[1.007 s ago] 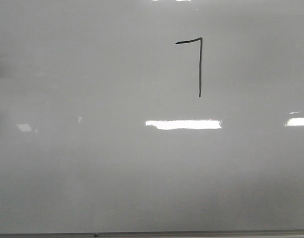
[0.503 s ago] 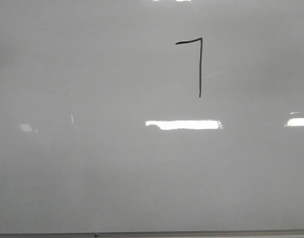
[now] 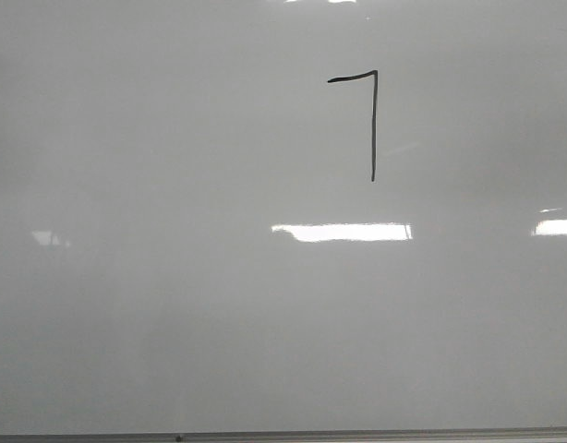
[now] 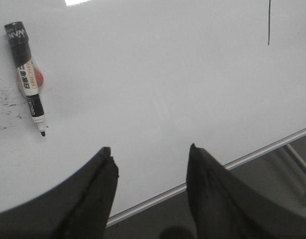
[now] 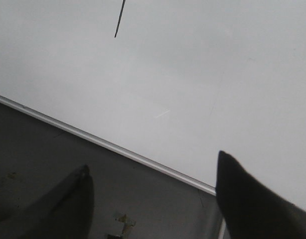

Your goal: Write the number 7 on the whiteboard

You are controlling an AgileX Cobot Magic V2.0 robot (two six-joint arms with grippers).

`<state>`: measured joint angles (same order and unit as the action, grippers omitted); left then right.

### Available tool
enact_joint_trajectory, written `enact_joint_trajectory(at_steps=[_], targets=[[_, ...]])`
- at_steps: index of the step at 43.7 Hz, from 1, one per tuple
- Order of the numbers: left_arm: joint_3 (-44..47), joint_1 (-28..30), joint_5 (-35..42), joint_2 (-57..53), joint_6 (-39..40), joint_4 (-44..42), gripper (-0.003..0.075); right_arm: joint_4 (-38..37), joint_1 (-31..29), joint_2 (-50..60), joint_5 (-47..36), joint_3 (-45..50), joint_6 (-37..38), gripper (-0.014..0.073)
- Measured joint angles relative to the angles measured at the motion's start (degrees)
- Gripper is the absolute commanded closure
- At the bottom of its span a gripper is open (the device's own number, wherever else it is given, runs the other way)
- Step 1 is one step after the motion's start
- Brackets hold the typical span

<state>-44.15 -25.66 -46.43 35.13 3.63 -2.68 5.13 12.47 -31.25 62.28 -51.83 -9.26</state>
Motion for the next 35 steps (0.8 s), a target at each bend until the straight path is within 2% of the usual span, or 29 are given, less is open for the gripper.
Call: enact_joint_trajectory(at_steps=[6,11,14,35], targets=[[0.0,0.0,0.0,0.0,0.0,0.0,0.0577,0.0,0.0,0.0,-0.9,0.0,0.4,0.044],[0.0,0.0,0.0,0.0,0.0,0.0,0.068,0.0,0.0,0.0,-1.2,0.0,0.5,0.0601],[0.0,0.0,0.0,0.0,0.0,0.0,0.0726,0.0,0.0,0.0,-1.2,0.0,0.5,0.0669],[0.0,0.0,0.0,0.0,0.0,0.0,0.0741,0.0,0.0,0.0,-1.2,0.0,0.5,0.0663]])
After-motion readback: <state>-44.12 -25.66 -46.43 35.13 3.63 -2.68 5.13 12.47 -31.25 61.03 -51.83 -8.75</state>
